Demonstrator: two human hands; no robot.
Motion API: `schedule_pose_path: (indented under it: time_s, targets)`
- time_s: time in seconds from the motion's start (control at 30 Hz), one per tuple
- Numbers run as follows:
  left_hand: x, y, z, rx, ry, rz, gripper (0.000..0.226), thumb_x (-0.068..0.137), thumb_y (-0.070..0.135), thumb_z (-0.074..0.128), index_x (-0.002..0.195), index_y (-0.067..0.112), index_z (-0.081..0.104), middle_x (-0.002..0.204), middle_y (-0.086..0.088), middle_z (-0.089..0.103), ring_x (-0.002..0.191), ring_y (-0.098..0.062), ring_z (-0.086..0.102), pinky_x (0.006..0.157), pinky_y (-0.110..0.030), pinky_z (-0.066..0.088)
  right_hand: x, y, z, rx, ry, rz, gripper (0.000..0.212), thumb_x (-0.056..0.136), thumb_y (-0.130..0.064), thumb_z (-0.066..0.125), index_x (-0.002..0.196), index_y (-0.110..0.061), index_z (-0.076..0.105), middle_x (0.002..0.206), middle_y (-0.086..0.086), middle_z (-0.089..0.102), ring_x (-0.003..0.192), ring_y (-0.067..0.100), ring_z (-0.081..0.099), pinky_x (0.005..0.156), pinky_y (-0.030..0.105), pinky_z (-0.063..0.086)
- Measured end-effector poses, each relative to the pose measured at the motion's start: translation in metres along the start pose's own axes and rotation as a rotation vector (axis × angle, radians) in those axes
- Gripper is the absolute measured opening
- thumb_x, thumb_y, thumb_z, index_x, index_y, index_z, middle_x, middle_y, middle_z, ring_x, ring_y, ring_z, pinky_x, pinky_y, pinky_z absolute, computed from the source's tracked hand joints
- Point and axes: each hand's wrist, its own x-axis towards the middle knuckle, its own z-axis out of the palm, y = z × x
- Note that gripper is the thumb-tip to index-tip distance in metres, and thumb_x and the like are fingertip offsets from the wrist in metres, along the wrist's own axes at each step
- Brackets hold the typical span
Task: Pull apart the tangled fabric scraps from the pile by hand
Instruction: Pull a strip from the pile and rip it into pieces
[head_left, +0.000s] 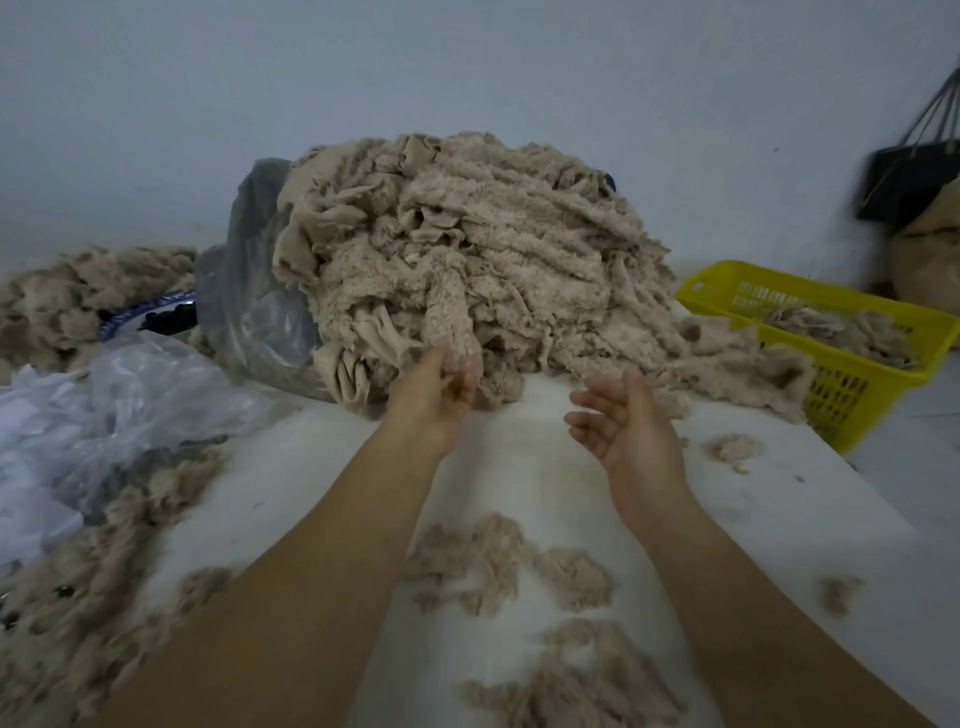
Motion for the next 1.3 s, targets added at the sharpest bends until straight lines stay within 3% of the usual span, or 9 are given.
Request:
schedule_pose_path:
  time_s: [0.1,0.23,0.33,0.6,0.73,0.87,1.03,1.2,1.3]
  targets:
    - [0.016,0.005,0.009,-0.061,0.015,-0.031,0.015,0.1,0.018,0.06,0.107,0.005,0.059,0.095,-0.011,0.063,0.073,-0.013,0.06,0.052,-0.015,0.053,0.0,0.004,-0.001,-0.198,-0.033,-0.021,0.039,0.103,-0.035,0.046,0.094,-0.004,0.067,0.072,0.004,0.071,0.06,0.014,0.066,0.054,0.024,0.054]
    - [0.022,0.006,0.013,0.102,0.048,-0.026,0.017,0.1,0.014,0.059,0.083,0.013,0.059,0.056,0.003,0.057,0.047,-0.004,0.051,0.04,-0.013,0.039,-0.002,0.007,-0.002,-0.254,-0.062,-0.032,0.035,0.103,-0.032,0.048,0.089,-0.007,0.067,0.067,0.001,0.069,0.057,0.013,0.064,0.052,0.023,0.051]
    - [0.012,0.005,0.012,0.386,0.095,0.142,0.026,0.102,0.013,0.053,0.075,0.015,0.053,0.062,0.001,0.047,0.053,-0.008,0.04,0.047,-0.018,0.032,-0.003,0.008,0.0,-0.314,-0.074,-0.045,0.032,0.102,-0.031,0.05,0.087,-0.008,0.067,0.068,0.001,0.068,0.057,0.012,0.063,0.052,0.023,0.05]
    - [-0.06,-0.047,0.001,1.449,-0.619,0.489,0.024,0.099,0.027,0.056,0.076,0.028,0.051,0.075,0.007,0.056,0.062,0.001,0.049,0.06,-0.017,0.039,-0.013,0.002,0.003,-0.337,-0.25,0.096,0.043,0.099,-0.049,0.049,0.1,-0.01,0.068,0.053,-0.001,0.064,0.041,0.006,0.055,0.04,0.019,0.042]
    - [-0.061,-0.047,-0.016,1.387,-0.622,0.367,0.026,0.098,0.027,0.056,0.086,0.005,0.056,0.074,-0.004,0.059,0.063,-0.01,0.048,0.062,-0.027,0.04,-0.02,0.003,0.004,-0.396,-0.254,0.023,0.031,0.101,-0.032,0.054,0.121,-0.008,0.052,0.085,0.029,0.064,0.059,0.041,0.057,0.055,0.045,0.051]
    - [-0.063,-0.043,-0.024,1.113,-0.403,0.355,0.034,0.098,0.046,0.052,0.069,0.031,0.064,0.062,0.017,0.06,0.053,0.004,0.051,0.052,-0.011,0.04,-0.02,0.001,0.007,-0.558,-0.244,-0.203,0.014,0.1,-0.04,0.053,0.092,-0.037,0.063,0.079,-0.019,0.07,0.07,-0.001,0.065,0.06,0.015,0.049]
    - [-0.056,-0.028,-0.027,0.457,-0.342,0.076,0.022,0.092,0.036,0.065,0.086,0.016,0.072,0.076,0.0,0.071,0.064,-0.013,0.064,0.057,-0.025,0.052,-0.037,0.014,0.018,-0.863,-0.645,-0.242,0.015,0.096,-0.049,0.056,0.092,-0.041,0.068,0.083,-0.02,0.072,0.073,-0.005,0.066,0.061,0.011,0.047]
    - [-0.045,-0.014,-0.04,0.008,-0.296,0.007,0.017,0.102,0.024,0.047,0.092,0.013,0.056,0.05,0.007,0.043,0.033,-0.004,0.025,0.035,-0.015,0.021,-0.034,0.018,0.012,-0.94,-0.644,-0.156,0.055,0.082,-0.07,0.052,0.087,-0.016,0.066,0.07,-0.012,0.061,0.062,0.008,0.057,0.059,0.025,0.045]
    - [-0.049,-0.02,-0.042,0.299,-0.273,0.161,0.022,0.103,0.02,0.045,0.083,0.017,0.052,0.051,0.005,0.041,0.037,-0.005,0.028,0.039,-0.017,0.022,-0.032,0.017,0.01,-0.825,-0.519,-0.175,0.069,0.078,-0.077,0.045,0.09,-0.012,0.063,0.072,-0.008,0.061,0.068,0.007,0.059,0.063,0.02,0.047]
